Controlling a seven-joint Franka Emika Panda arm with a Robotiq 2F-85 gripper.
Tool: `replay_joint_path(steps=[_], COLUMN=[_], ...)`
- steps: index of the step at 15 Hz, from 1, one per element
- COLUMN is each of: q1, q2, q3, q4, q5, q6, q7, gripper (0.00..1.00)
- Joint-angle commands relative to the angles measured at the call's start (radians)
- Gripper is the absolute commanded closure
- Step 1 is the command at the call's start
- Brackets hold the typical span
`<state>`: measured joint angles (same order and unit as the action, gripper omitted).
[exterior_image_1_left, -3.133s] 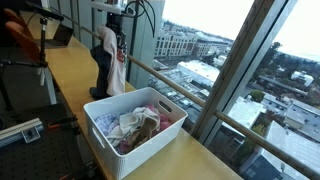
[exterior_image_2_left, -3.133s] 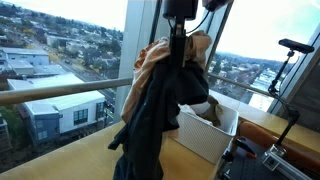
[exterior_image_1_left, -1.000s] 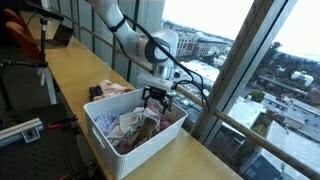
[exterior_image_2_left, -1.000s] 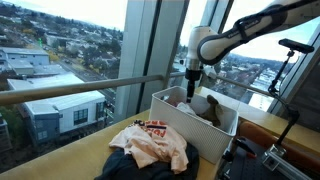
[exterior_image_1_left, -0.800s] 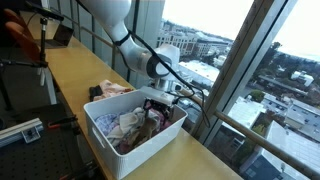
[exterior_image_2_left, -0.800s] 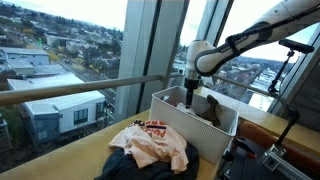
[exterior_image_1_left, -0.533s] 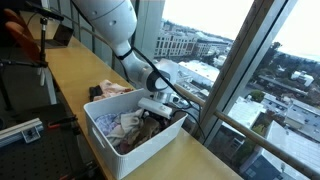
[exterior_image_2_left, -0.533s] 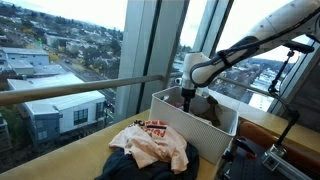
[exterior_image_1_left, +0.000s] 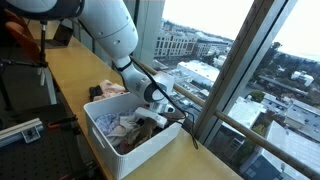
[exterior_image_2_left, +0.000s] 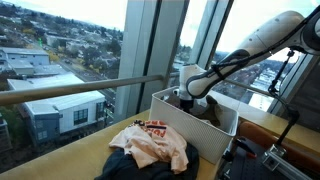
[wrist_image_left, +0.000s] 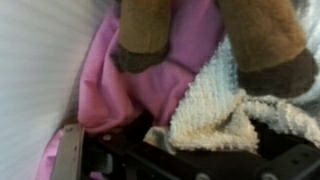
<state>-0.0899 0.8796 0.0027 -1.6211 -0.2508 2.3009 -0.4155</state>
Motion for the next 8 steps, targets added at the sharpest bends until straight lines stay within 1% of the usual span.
replay_joint_path(steps=[1,8], q1=[0.013,0.009], q2=[0.083,0.047], q3=[-0.027,-0.023], q4=[0.027,0.035], q5=[-0.027,-0.017], q6=[0.009,-0.070], q7=[0.018,0.019], gripper=[0.39,0.90])
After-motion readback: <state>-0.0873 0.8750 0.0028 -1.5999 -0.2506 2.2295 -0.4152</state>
